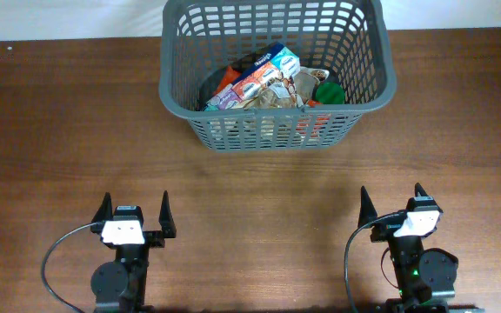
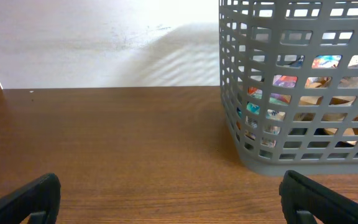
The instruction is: Pack container
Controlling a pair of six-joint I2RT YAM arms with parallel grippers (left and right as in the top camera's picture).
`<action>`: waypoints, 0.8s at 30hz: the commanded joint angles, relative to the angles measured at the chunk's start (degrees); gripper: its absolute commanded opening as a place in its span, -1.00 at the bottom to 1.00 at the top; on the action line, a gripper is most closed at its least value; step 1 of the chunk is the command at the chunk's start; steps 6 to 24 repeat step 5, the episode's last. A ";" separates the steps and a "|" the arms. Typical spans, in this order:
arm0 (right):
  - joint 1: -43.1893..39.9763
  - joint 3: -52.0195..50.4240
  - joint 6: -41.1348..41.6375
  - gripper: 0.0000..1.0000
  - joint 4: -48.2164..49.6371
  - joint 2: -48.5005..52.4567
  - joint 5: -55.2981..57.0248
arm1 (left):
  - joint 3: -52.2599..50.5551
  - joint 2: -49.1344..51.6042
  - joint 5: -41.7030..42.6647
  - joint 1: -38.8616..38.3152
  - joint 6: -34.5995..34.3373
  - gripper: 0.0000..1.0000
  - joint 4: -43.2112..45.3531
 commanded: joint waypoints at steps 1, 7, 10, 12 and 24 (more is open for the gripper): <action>0.57 -0.61 -0.31 0.98 0.24 -0.72 -0.55 | -0.35 -0.50 -0.20 0.24 0.92 0.99 -0.13; 0.57 -0.61 -0.31 0.98 0.26 -0.72 -0.55 | -0.35 -0.50 -0.20 0.24 0.92 0.98 -0.13; 0.57 -0.61 -0.31 0.98 0.26 -0.72 -0.55 | -0.35 -0.50 -0.20 0.24 0.92 0.98 -0.13; 0.57 -0.61 -0.31 0.98 0.26 -0.72 -0.55 | -0.35 -0.50 -0.20 0.24 0.92 0.98 -0.13; 0.57 -0.61 -0.31 0.98 0.26 -0.72 -0.55 | -0.35 -0.50 -0.20 0.24 0.92 0.98 -0.13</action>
